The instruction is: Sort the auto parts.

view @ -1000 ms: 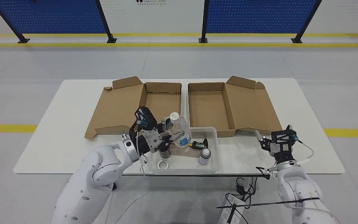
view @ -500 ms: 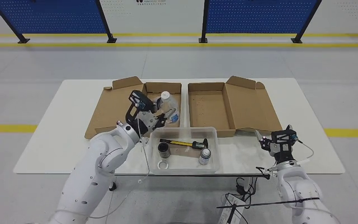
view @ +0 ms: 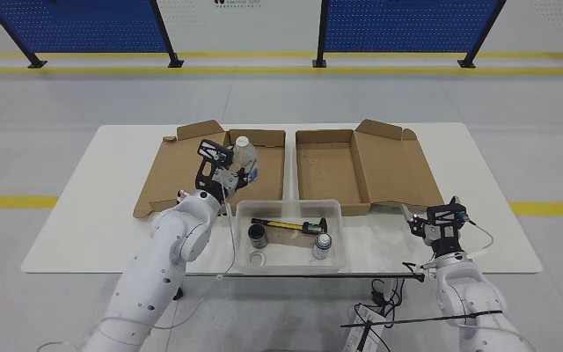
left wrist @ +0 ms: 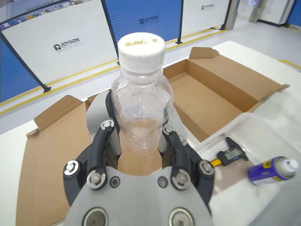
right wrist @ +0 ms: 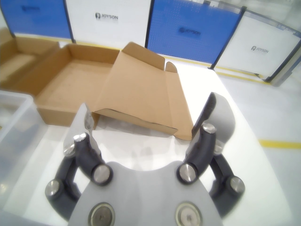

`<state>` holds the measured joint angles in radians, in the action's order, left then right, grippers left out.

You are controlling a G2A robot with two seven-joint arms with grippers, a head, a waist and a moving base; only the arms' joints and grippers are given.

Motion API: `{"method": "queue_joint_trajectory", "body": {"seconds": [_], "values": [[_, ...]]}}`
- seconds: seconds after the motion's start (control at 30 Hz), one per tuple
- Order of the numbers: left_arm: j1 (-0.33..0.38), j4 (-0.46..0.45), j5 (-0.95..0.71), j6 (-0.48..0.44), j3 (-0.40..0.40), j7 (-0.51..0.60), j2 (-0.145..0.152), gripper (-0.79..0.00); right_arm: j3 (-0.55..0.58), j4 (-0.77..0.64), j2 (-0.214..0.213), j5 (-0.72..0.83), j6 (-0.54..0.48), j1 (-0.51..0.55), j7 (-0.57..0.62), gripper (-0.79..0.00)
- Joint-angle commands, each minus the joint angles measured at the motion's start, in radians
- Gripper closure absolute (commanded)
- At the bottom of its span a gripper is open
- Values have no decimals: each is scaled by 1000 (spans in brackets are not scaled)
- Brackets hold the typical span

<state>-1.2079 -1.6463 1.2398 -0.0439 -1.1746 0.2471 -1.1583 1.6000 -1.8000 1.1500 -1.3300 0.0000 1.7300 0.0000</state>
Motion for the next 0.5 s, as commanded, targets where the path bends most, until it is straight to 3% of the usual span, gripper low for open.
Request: {"method": "queue_joint_trajectory", "body": {"seconds": [0.0,0.47], "values": [[4,19,-15,21,7,-9,-5,0,0,0,0,0,0,0,0,-785],[35,164,-23,95,42,-40,-33,0,0,0,0,0,0,0,0,-785]]}}
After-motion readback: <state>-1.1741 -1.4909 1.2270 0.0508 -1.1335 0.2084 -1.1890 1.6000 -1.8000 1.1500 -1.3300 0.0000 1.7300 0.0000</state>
